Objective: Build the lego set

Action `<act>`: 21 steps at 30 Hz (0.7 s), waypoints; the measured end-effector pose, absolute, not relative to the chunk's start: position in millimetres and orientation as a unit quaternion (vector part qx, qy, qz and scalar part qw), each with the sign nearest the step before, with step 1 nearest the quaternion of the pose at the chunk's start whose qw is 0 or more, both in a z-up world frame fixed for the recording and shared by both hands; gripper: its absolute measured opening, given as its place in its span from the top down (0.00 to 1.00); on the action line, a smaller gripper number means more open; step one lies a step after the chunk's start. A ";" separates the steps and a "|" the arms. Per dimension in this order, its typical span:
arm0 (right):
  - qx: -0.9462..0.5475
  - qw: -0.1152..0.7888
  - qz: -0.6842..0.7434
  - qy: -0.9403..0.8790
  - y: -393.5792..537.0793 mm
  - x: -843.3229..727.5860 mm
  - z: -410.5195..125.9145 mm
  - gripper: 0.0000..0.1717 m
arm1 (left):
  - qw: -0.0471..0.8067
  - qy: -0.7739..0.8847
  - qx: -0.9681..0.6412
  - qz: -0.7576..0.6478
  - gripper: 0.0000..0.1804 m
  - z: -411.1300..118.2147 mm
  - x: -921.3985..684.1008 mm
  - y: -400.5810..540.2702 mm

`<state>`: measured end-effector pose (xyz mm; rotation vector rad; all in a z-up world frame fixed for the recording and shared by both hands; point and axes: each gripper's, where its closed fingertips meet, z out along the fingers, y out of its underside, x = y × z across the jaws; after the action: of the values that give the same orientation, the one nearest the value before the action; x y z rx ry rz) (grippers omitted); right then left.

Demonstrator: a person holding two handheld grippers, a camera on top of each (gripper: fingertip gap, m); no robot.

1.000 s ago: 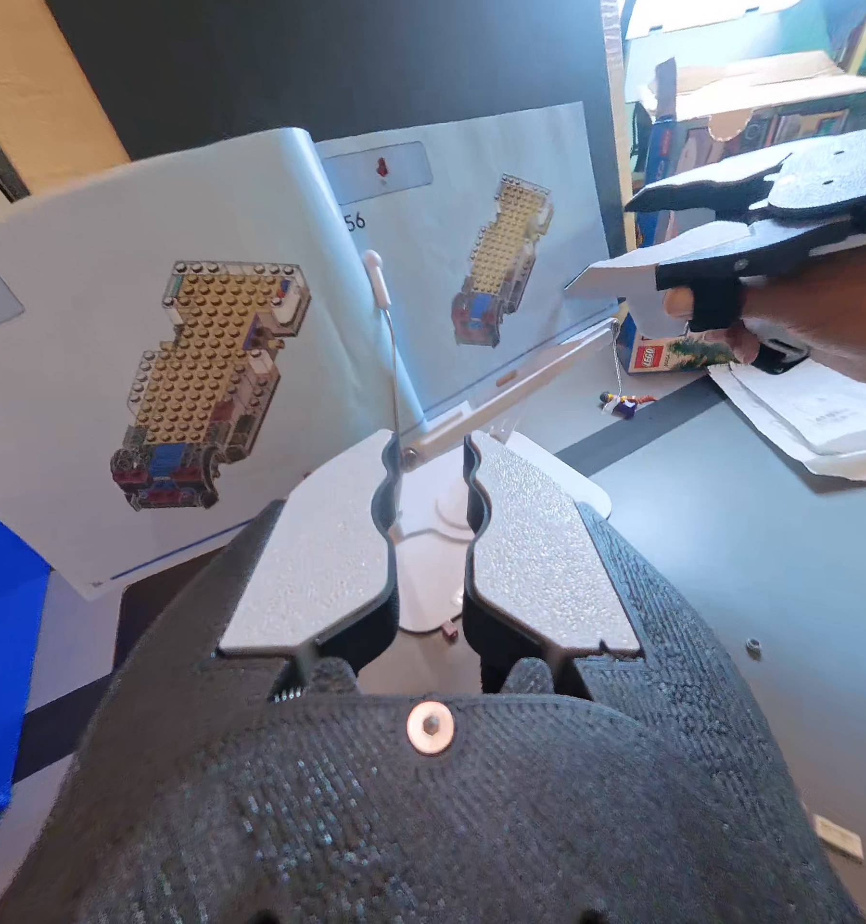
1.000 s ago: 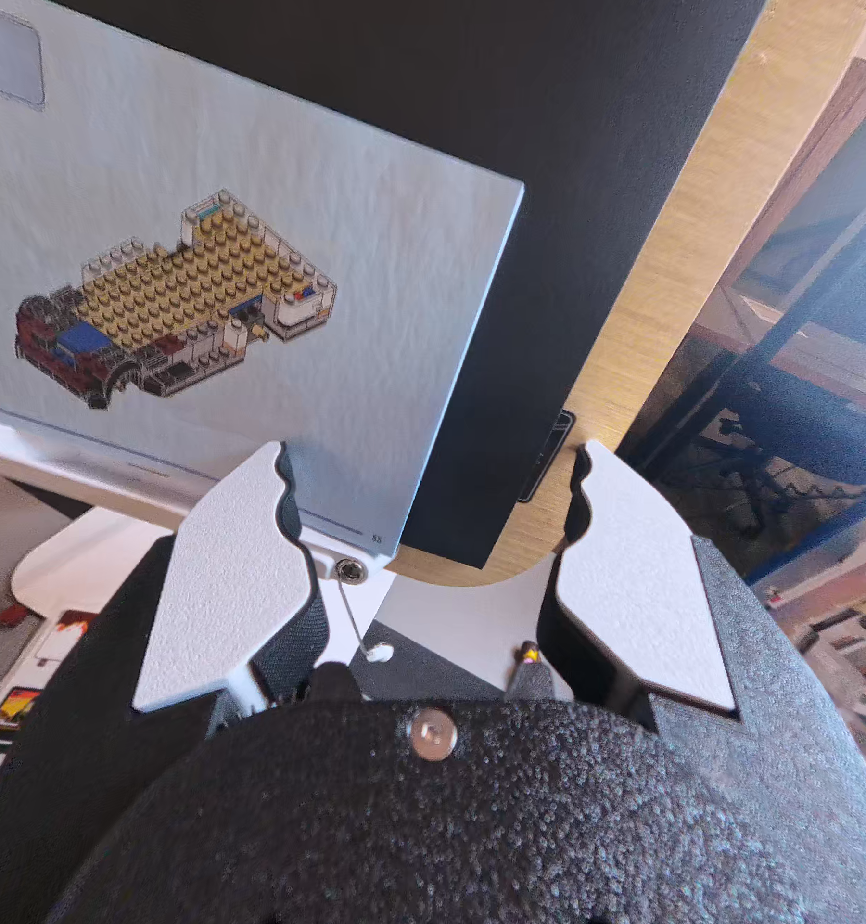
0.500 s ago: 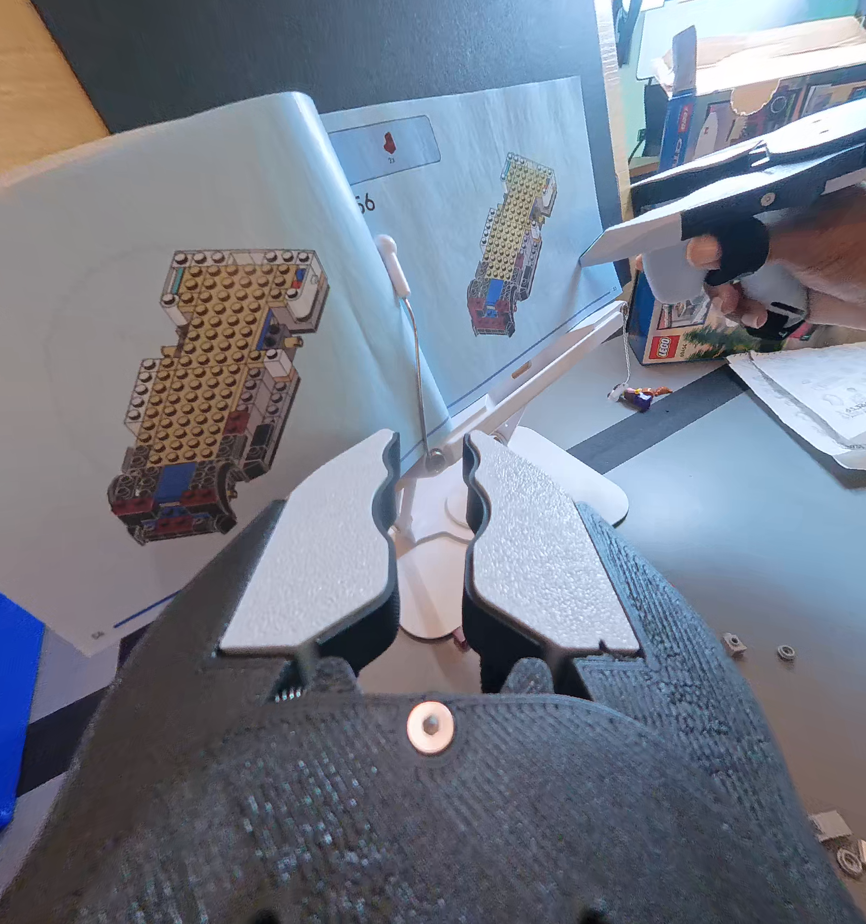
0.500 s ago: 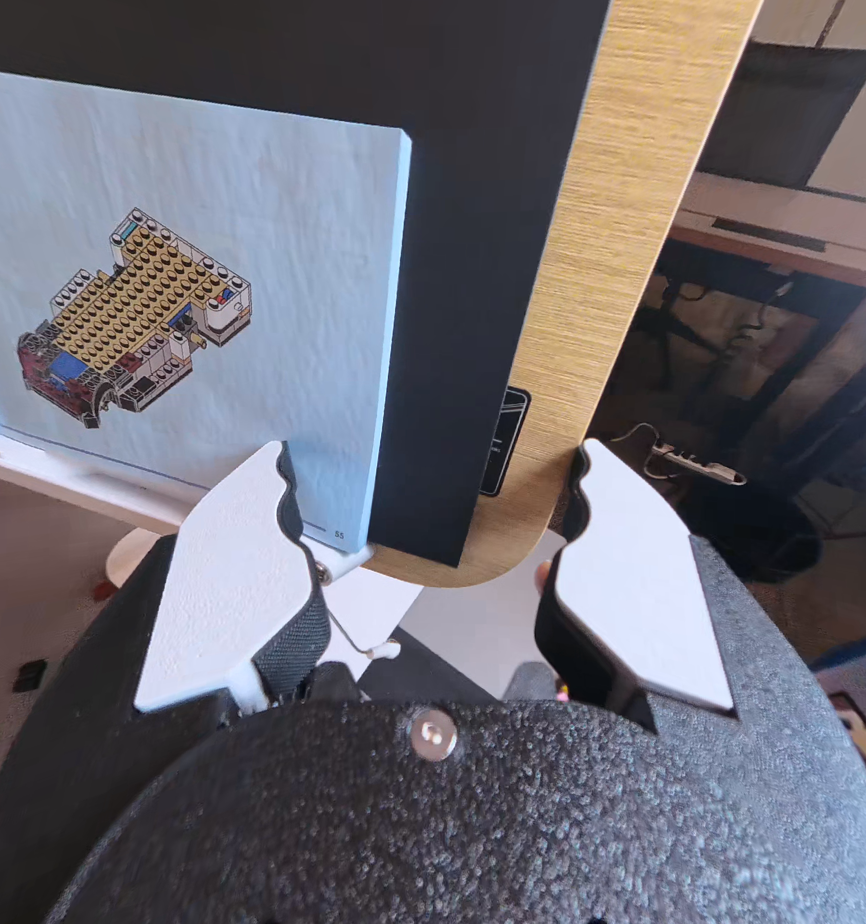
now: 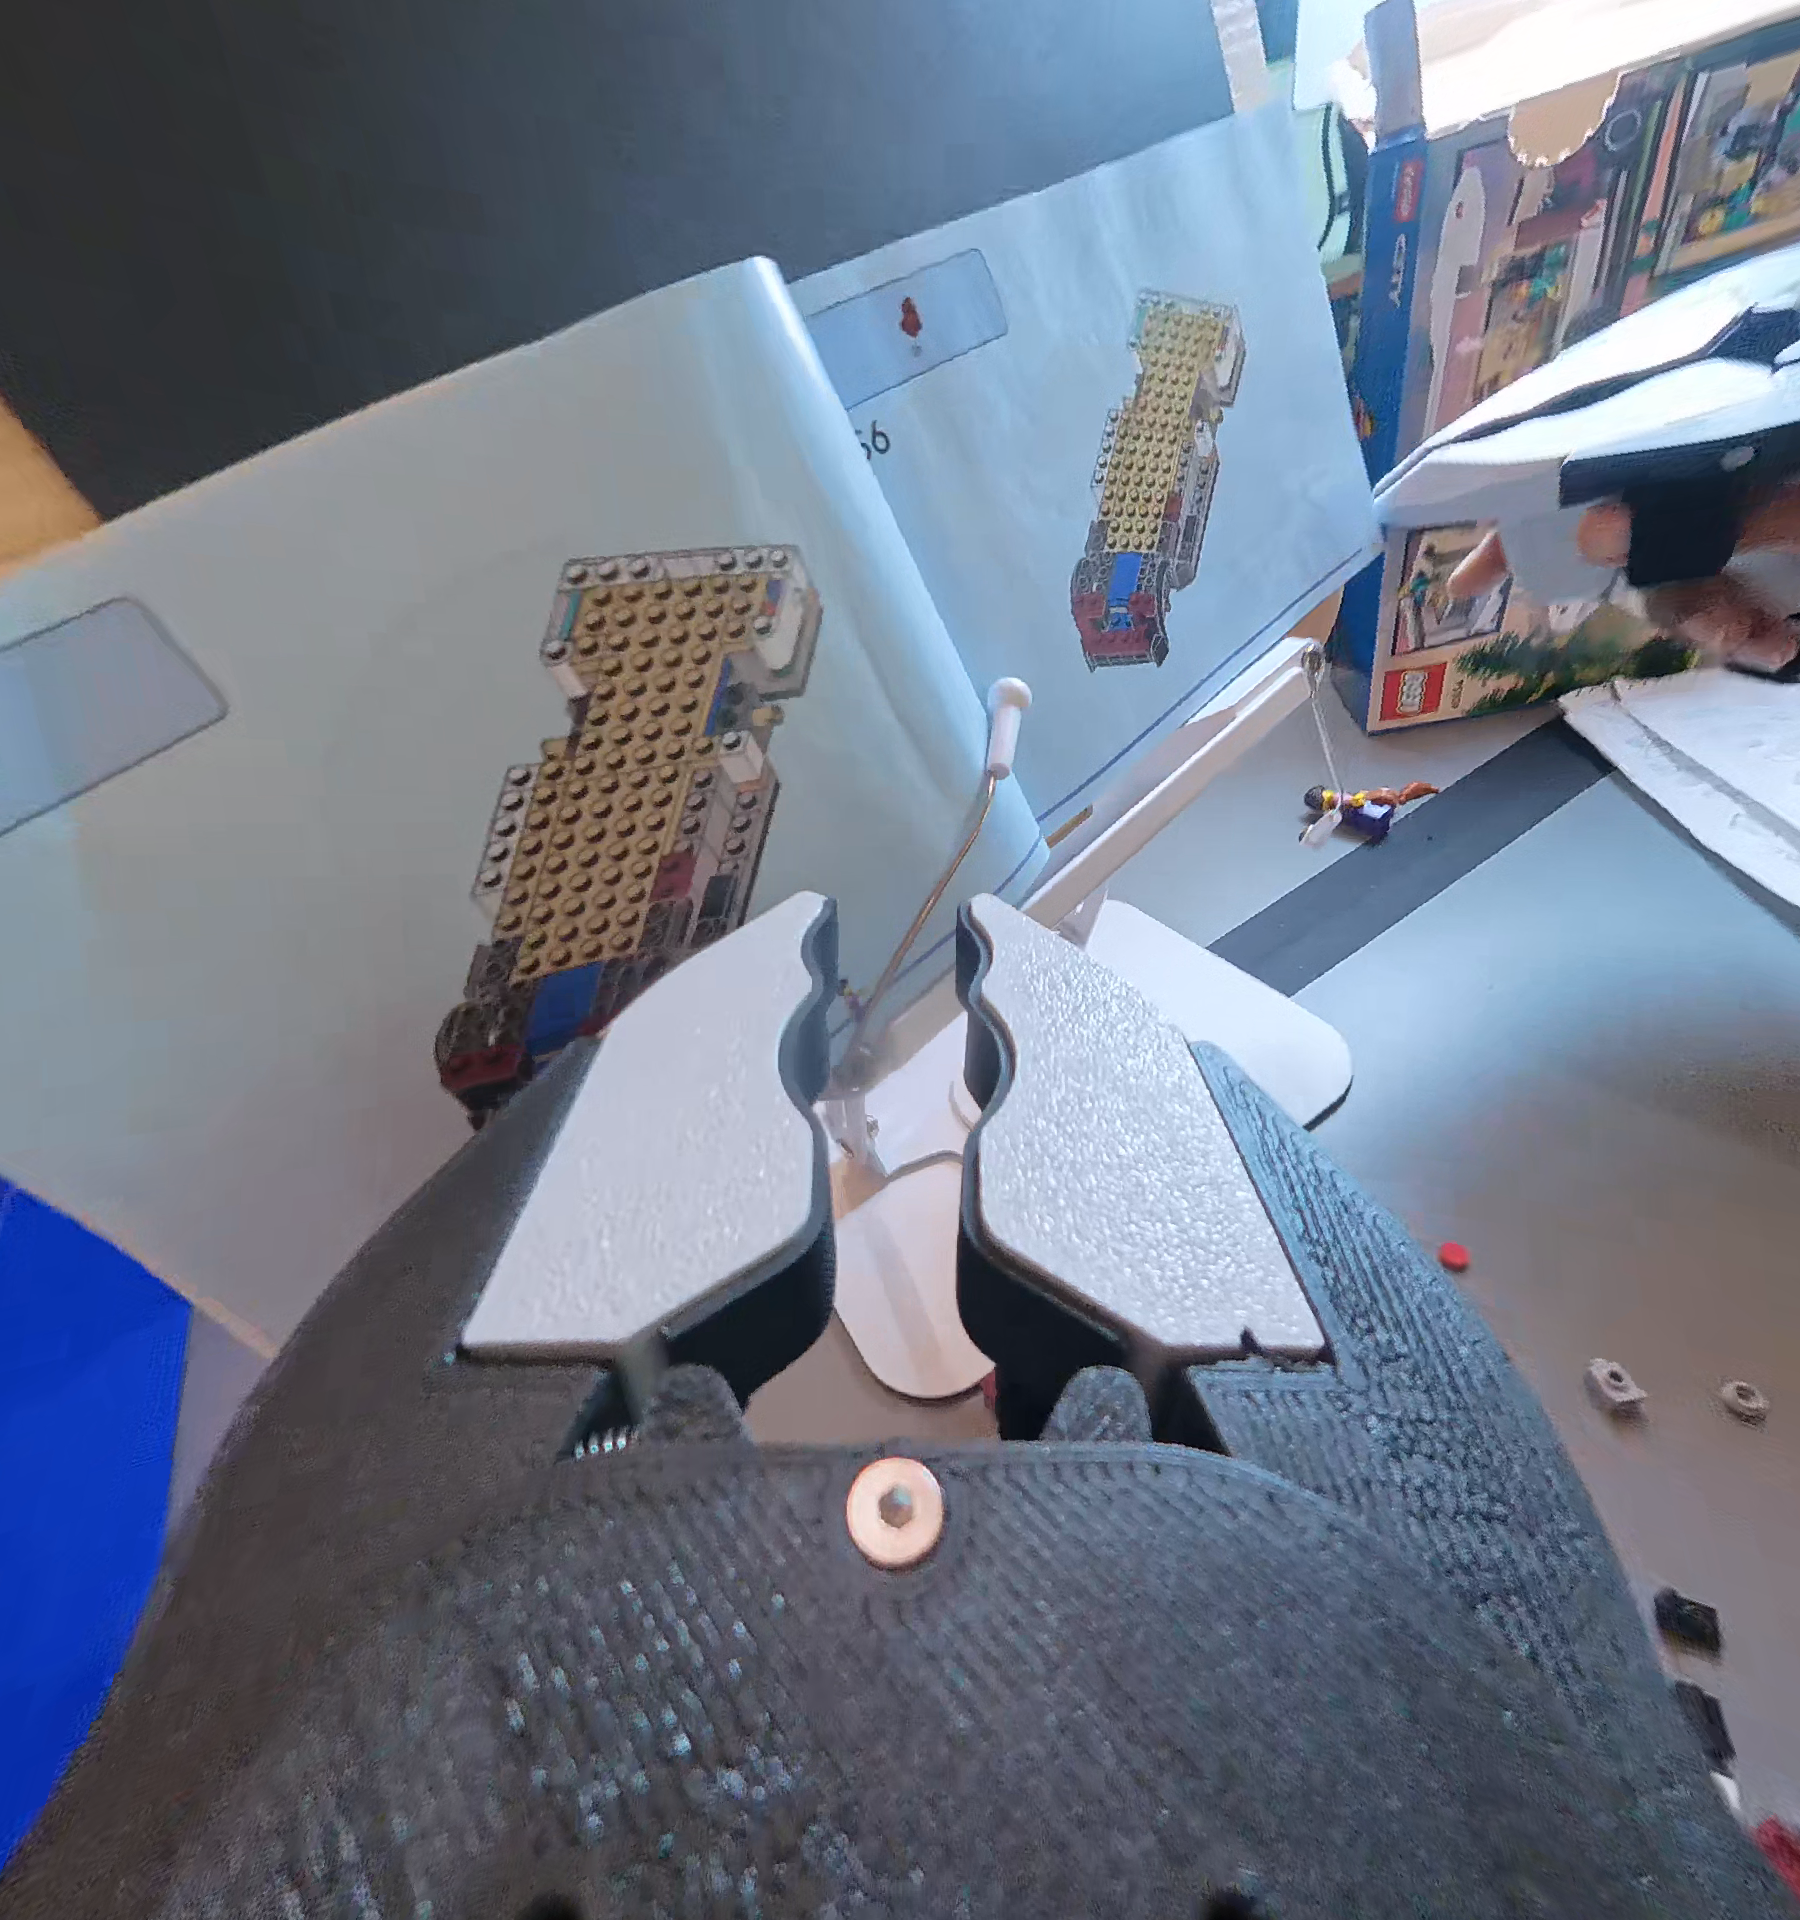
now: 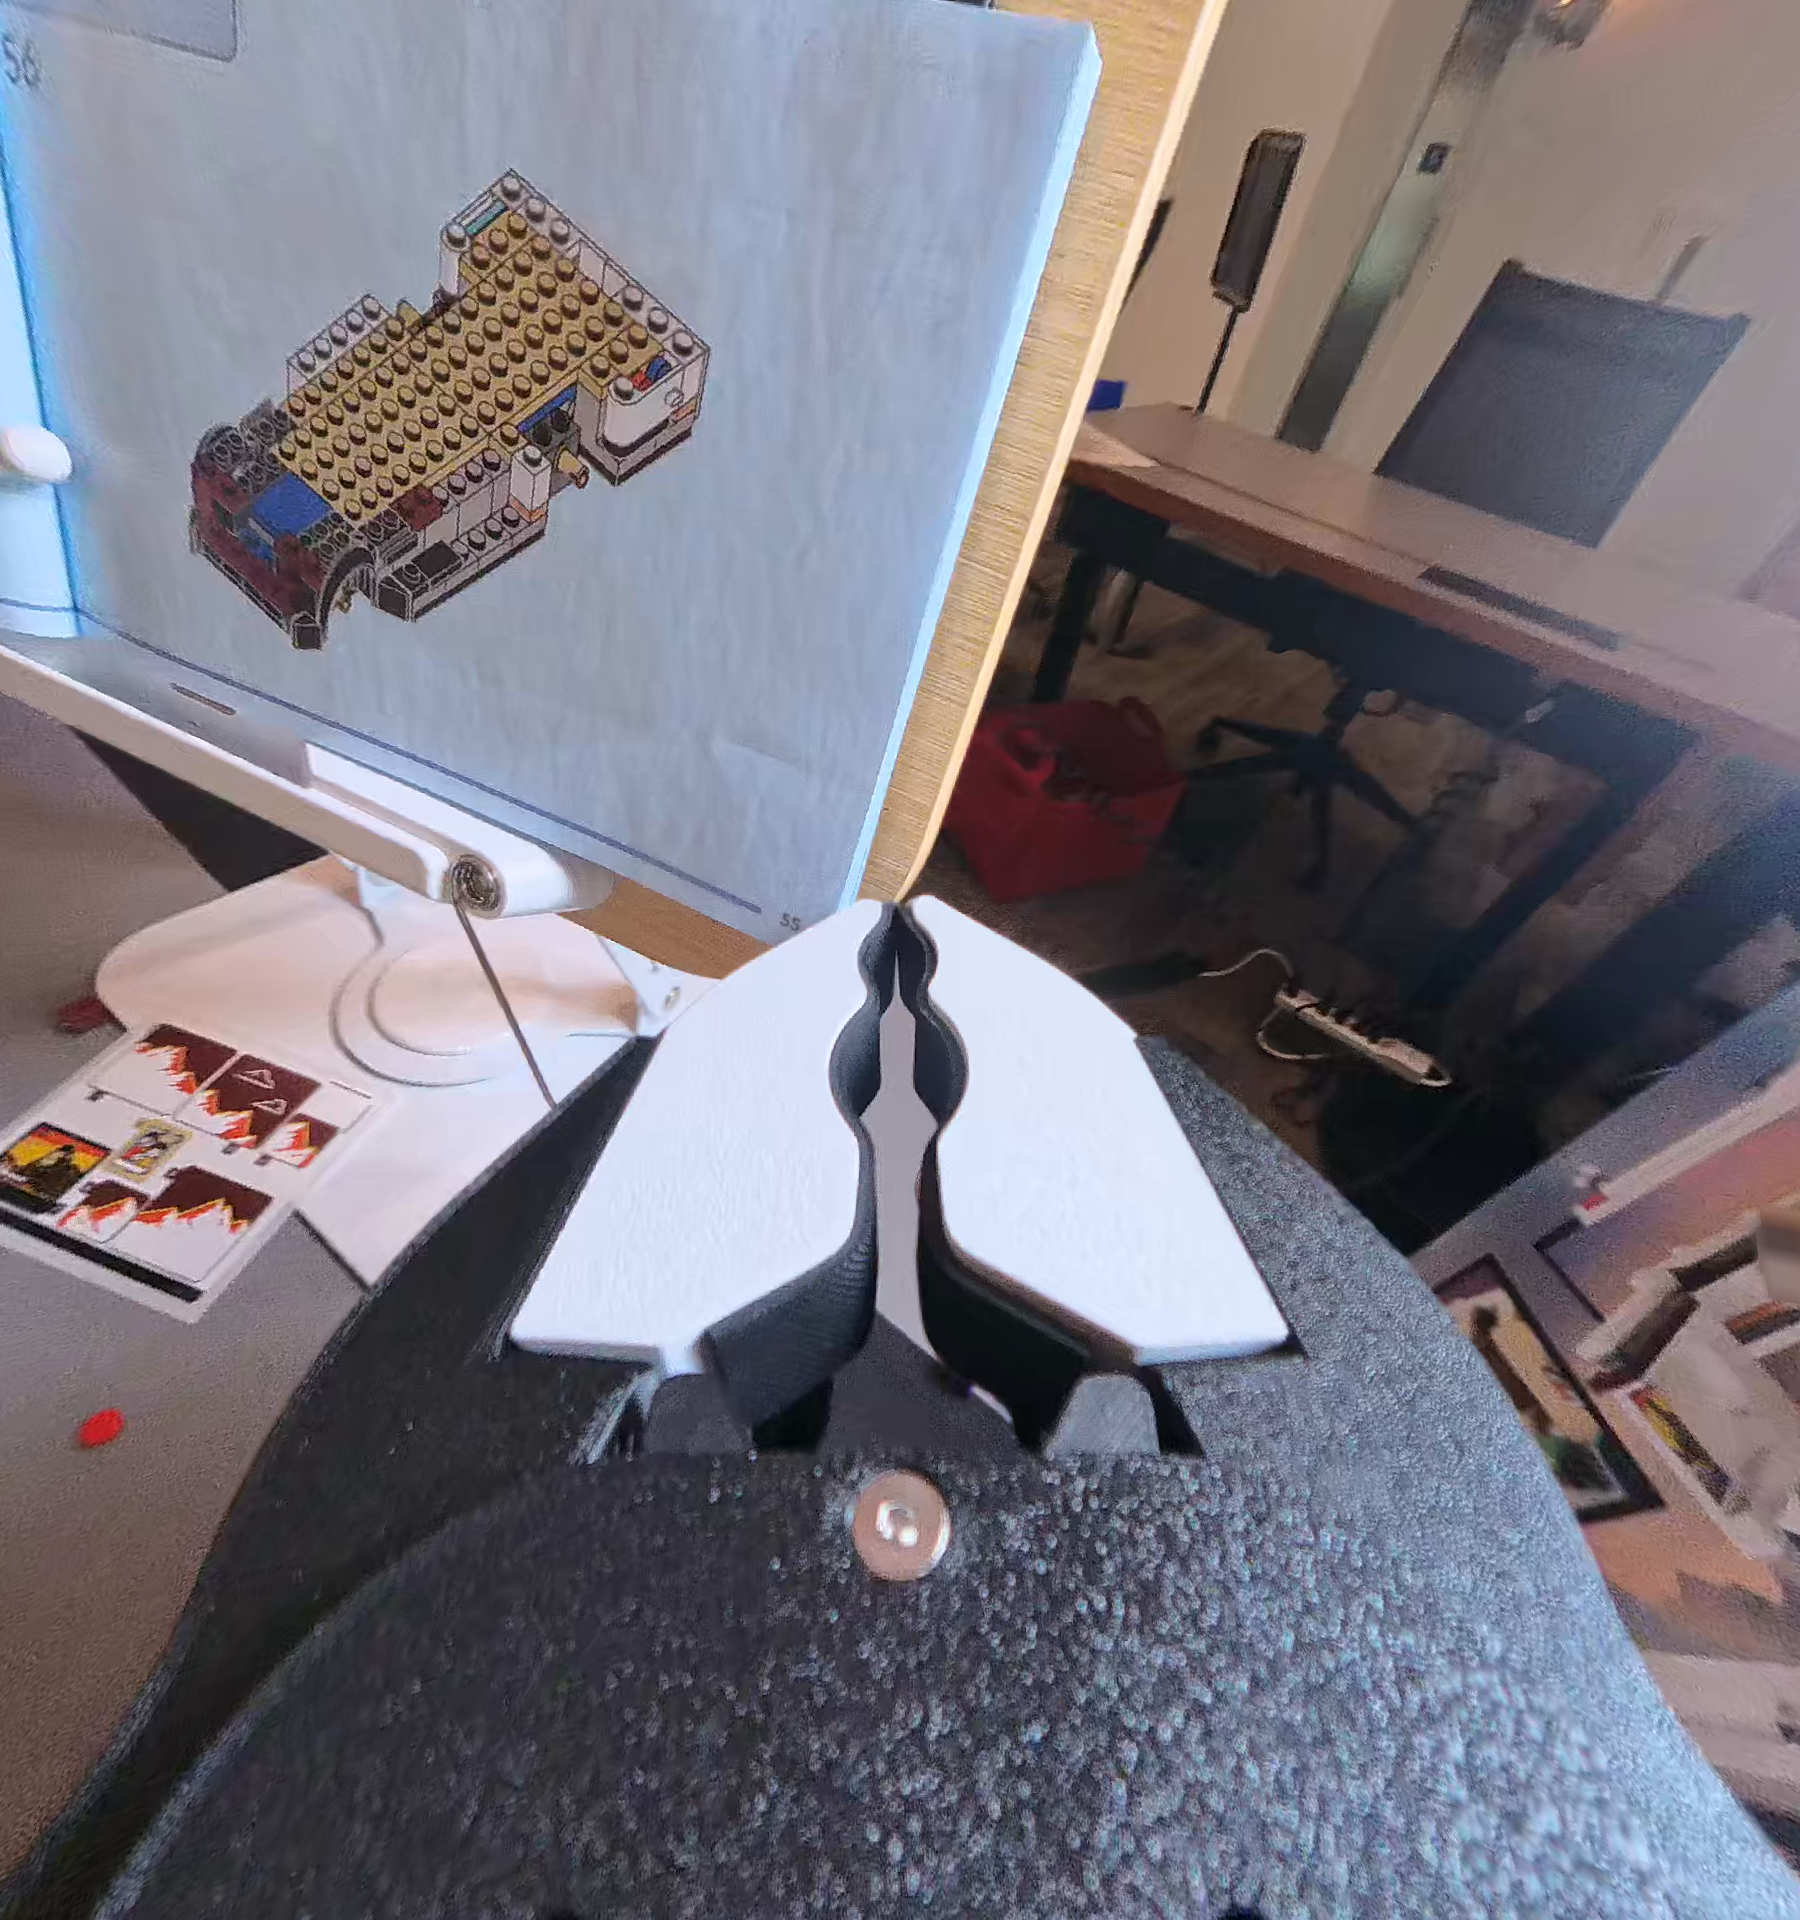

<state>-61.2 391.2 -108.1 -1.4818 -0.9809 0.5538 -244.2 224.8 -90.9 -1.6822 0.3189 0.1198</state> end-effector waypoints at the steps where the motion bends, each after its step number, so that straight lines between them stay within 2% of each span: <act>1: -0.628 0.620 0.233 -0.408 389.3 -58.8 -99.2 1.00 | 0.648 0.151 -0.744 0.064 0.88 -93.1 -242.1 227.9; 2: -0.619 0.636 0.248 -0.388 386.4 -57.8 -86.3 0.95 | 0.643 0.159 -0.746 0.071 0.88 -94.8 -239.7 230.4; 6: -0.662 0.582 0.277 -0.383 392.7 -78.1 -81.4 0.50 | 0.625 0.177 -0.755 0.088 0.87 -103.6 -233.1 240.4; 7: -0.669 0.567 0.286 -0.387 396.1 -85.5 -85.0 0.46 | 0.624 0.176 -0.756 0.089 0.87 -104.3 -232.4 242.2; 8: -0.670 0.548 0.308 -0.395 395.1 -94.0 -88.5 0.46 | 0.625 0.175 -0.756 0.091 0.87 -104.0 -231.6 243.3; 9: -0.668 0.531 0.330 -0.403 392.2 -101.1 -91.6 0.56 | 0.624 0.175 -0.756 0.094 0.87 -103.8 -231.1 244.1; 10: -0.665 0.532 0.336 -0.402 392.3 -103.8 -92.6 0.61 | 0.622 0.177 -0.756 0.098 0.87 -103.8 -231.0 244.7; 16: -0.629 0.554 0.369 -0.402 382.1 -91.3 -92.4 0.72 | 0.603 0.208 -0.759 0.132 0.90 -105.1 -232.7 250.2; 21: -0.616 0.554 0.382 -0.409 373.2 -85.6 -92.1 0.76 | 0.575 0.245 -0.761 0.176 0.93 -108.1 -233.8 260.1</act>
<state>-85.6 373.2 -92.1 -1.4563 -0.9663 0.9035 -233.8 260.1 -108.1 -1.7822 0.5735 0.4117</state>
